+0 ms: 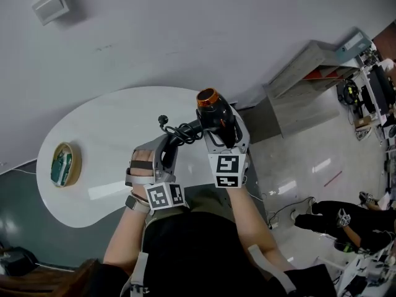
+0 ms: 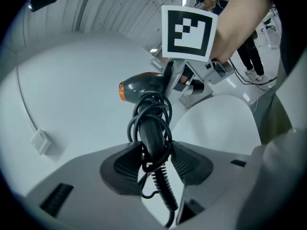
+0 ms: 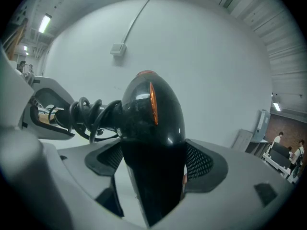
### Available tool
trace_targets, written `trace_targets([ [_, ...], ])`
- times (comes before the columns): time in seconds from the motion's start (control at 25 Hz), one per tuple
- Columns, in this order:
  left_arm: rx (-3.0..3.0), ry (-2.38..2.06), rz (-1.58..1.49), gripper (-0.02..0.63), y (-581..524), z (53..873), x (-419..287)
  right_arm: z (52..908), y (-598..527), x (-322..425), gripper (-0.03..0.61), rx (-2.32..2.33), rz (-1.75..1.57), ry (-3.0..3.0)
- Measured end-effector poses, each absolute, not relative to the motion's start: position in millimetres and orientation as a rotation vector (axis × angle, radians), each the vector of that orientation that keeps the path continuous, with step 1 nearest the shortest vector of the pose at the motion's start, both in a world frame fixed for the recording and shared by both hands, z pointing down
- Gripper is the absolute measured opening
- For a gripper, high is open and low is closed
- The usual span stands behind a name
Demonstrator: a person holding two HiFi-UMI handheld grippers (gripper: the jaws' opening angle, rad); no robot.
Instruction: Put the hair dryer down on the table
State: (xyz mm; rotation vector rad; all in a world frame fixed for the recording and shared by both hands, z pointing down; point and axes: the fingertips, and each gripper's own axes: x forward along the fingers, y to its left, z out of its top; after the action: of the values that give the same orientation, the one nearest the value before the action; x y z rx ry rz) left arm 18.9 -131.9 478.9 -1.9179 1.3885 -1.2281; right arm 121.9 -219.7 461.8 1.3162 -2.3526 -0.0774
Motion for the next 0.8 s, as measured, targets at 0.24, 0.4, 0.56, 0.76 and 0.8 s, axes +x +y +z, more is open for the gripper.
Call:
trace_targets([
  [0.24,-1.959,1.426,-1.294,0.186,-138,501,3,490,-234,99,0.39,1.19,-0.008,-2.353],
  [0.4,-1.977,1.467,-1.347,0.186,-146,514,-5,508,-247,87,0.39,1.1,0.029,-2.356],
  [0.56,-1.981,1.522,-1.405,0.186,-157,527,-9,526,-264,75,0.39,1.001,0.067,-2.365],
  [0.76,-1.983,1.592,-1.46,0.186,-171,547,-18,549,-284,58,0.39,0.872,0.097,-2.371],
  [0.8,-1.984,1.603,-1.471,0.186,-173,552,-18,554,-286,56,0.39,0.847,0.105,-2.37],
])
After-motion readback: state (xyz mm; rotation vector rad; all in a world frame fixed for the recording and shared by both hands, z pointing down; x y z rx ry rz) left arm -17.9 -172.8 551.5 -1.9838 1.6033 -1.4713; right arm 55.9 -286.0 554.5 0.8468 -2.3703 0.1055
